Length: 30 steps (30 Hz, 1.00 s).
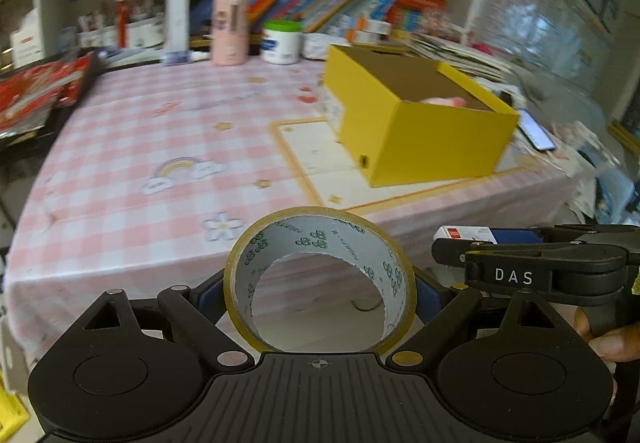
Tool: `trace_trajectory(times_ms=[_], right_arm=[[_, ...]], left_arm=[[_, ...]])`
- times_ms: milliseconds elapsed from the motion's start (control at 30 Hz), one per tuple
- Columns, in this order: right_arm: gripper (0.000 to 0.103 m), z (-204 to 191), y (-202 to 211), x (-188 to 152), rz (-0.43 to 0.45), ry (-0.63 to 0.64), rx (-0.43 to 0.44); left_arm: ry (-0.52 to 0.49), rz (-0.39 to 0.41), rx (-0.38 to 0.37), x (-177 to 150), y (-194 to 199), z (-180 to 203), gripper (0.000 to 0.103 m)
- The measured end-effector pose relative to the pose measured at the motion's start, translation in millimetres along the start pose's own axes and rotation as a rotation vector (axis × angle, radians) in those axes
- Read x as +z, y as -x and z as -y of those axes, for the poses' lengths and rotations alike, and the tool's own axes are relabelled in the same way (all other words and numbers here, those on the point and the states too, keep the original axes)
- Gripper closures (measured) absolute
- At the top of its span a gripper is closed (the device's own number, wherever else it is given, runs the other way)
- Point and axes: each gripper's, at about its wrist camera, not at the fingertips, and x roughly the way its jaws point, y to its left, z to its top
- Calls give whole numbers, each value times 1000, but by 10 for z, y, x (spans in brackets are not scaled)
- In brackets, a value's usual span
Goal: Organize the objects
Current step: 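Carry the tape roll and cat-print box with both tools toward the yellow box, then lower the tape roll and cat-print box with both tools into the box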
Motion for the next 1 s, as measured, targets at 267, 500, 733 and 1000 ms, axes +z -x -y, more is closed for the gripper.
trace_trajectory(times_ms=[267,500,733,1000], right_arm=[[49,353,101,-71,4,-76,-72],[49,654,99,20,12,-119,-104],[49,790,23,252,36,-100,-101],[49,1022,-32,542,78,-80,-106]], left_arm=[[-68,-15,-68,112,-187,302,13],[-110,-4,-94,268,-321,517,13],[-116,51,-77,494,-409,626,13],[-143,105,-70,743,-567,820,13]])
